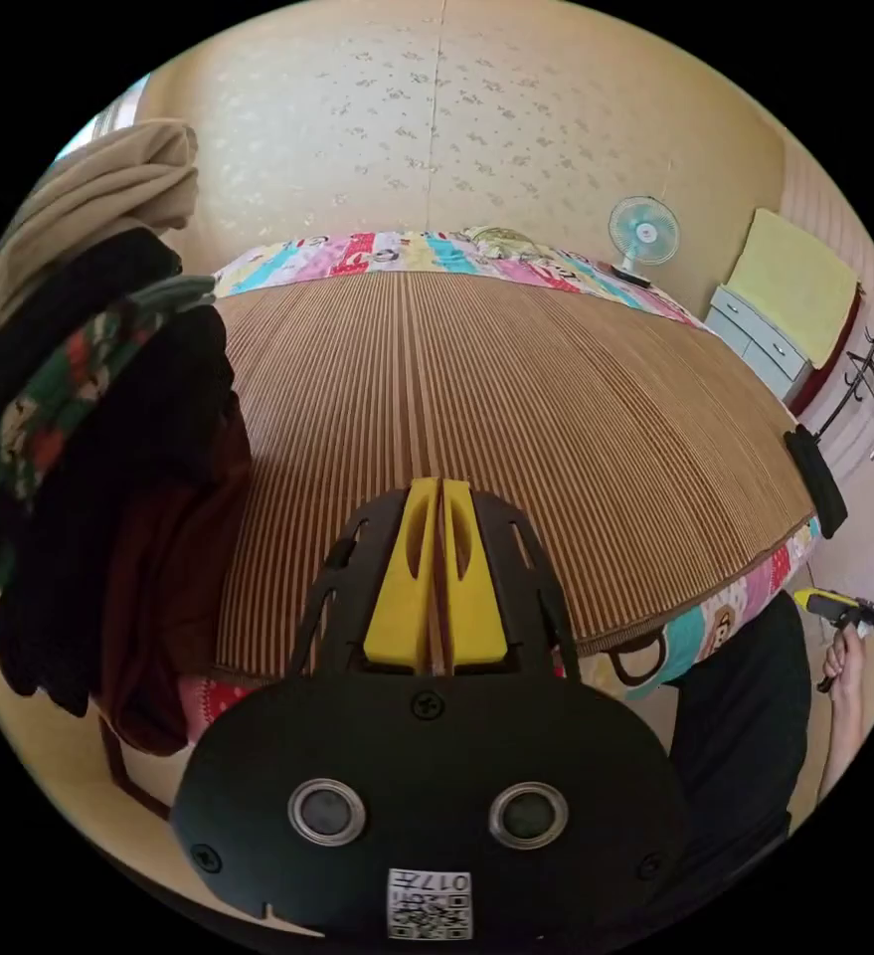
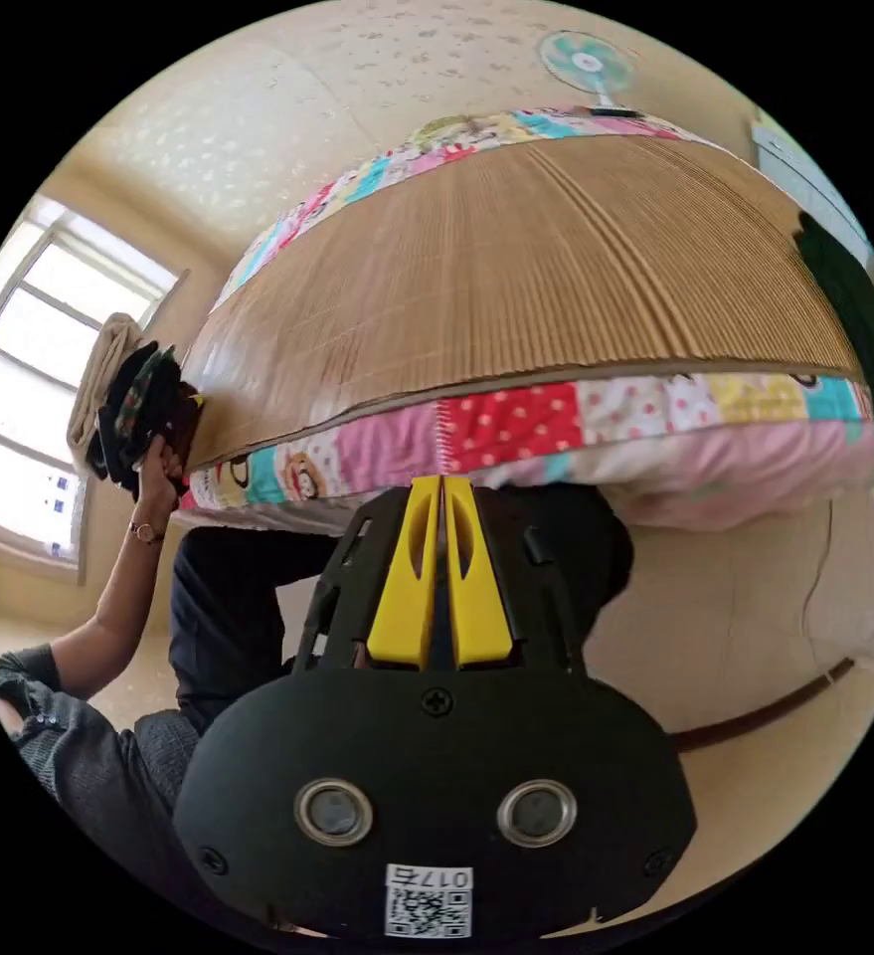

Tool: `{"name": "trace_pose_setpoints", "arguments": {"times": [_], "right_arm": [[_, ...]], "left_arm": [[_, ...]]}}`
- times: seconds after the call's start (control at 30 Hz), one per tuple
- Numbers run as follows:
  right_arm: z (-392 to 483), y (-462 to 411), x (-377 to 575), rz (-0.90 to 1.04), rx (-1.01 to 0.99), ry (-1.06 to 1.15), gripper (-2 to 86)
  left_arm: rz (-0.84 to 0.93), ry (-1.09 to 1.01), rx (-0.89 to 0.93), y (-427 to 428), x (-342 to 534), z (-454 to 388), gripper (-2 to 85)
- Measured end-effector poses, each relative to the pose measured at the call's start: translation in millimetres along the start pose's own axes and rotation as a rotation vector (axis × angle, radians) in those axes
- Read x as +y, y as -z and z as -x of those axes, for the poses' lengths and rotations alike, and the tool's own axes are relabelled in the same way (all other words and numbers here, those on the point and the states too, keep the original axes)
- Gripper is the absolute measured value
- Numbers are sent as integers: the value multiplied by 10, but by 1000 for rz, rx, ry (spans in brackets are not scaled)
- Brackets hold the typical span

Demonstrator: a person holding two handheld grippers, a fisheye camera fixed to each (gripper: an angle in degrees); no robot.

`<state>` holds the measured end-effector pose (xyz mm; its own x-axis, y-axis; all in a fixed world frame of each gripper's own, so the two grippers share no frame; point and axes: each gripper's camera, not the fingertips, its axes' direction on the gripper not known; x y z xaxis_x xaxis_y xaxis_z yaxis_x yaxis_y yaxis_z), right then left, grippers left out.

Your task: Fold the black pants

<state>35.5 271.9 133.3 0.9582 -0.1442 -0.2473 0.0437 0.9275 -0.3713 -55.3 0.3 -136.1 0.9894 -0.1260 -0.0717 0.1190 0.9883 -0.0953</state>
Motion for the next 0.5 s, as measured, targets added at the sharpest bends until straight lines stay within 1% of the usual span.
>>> {"name": "trace_pose_setpoints", "arguments": {"times": [0.03,0.1,0.17,0.2,0.23,0.27,0.33,0.43,0.5], "right_arm": [[-201,144,6,-36,11,-63,17],[-445,379,20,-107,24,-137,23],[-646,653,-10,-164,71,-184,33],[-788,884,-20,-222,134,-243,43],[-927,1116,-23,-290,187,-314,53],[-994,1224,-32,-321,202,-345,59],[-1240,1558,-138,-408,210,-424,76],[-1460,1797,-384,-462,254,-489,93],[-1588,1842,-595,-437,274,-516,107]], "left_arm": [[61,-2,14,-249,18,33,-5],[-38,-9,39,-276,175,103,-4],[-48,-4,59,-327,220,172,-5],[-42,5,81,-370,224,238,-5],[-38,21,117,-415,228,329,-5],[-38,32,141,-439,234,385,-5],[-40,89,250,-543,272,633,-5],[-44,123,318,-662,320,823,-5],[-44,132,338,-720,340,902,-5]]}}
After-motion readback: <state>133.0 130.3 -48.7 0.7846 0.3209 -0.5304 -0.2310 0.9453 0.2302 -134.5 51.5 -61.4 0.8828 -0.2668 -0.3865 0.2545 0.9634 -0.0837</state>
